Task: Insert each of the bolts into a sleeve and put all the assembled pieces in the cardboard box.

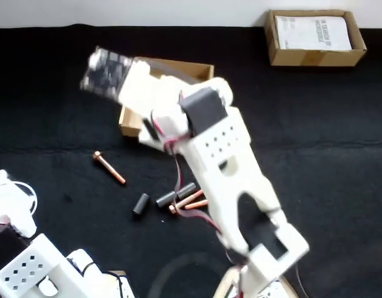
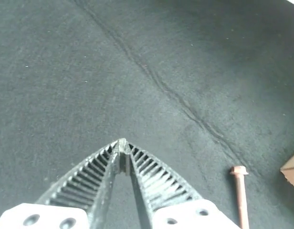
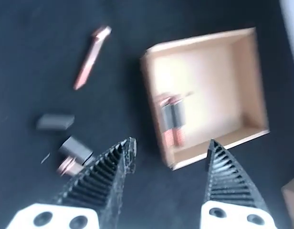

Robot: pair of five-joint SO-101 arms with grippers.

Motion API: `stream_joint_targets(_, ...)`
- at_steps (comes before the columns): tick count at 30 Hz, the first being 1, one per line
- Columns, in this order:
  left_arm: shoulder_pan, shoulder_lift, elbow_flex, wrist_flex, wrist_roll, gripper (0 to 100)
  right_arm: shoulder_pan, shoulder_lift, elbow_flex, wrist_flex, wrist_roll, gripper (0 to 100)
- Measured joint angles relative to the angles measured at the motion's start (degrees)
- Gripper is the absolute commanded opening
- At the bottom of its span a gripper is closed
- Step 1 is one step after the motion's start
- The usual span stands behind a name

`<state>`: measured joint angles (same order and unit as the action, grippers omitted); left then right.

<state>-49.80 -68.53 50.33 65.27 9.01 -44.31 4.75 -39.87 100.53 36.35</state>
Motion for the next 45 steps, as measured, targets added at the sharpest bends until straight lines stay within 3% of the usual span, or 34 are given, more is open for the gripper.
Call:
stream_joint_targets(6,-1.67,0.0,0.0,0.0,-0.09,1,-1.23,-13.01,26.2,0.0,10.55,22.0)
stream_joint_targets(10,-4.13,0.0,0.0,0.0,-0.09,1,-0.79,-13.36,33.32,-0.35,14.68,22.0)
stream_joint_targets(19,-10.99,0.0,0.0,0.0,0.0,1,2.11,-13.36,46.95,-12.13,24.09,22.0)
stream_joint_targets(25,-14.42,0.0,0.0,0.0,0.0,1,2.11,-13.36,54.77,-18.99,26.11,22.0)
stream_joint_targets(36,-14.77,-0.09,4.4,-0.26,0.0,1,2.11,-13.36,64.44,-27.34,26.11,22.0)
stream_joint_targets(45,-14.86,-0.09,6.77,-5.1,0.0,1,2.11,-11.43,66.2,-32.62,26.11,22.0)
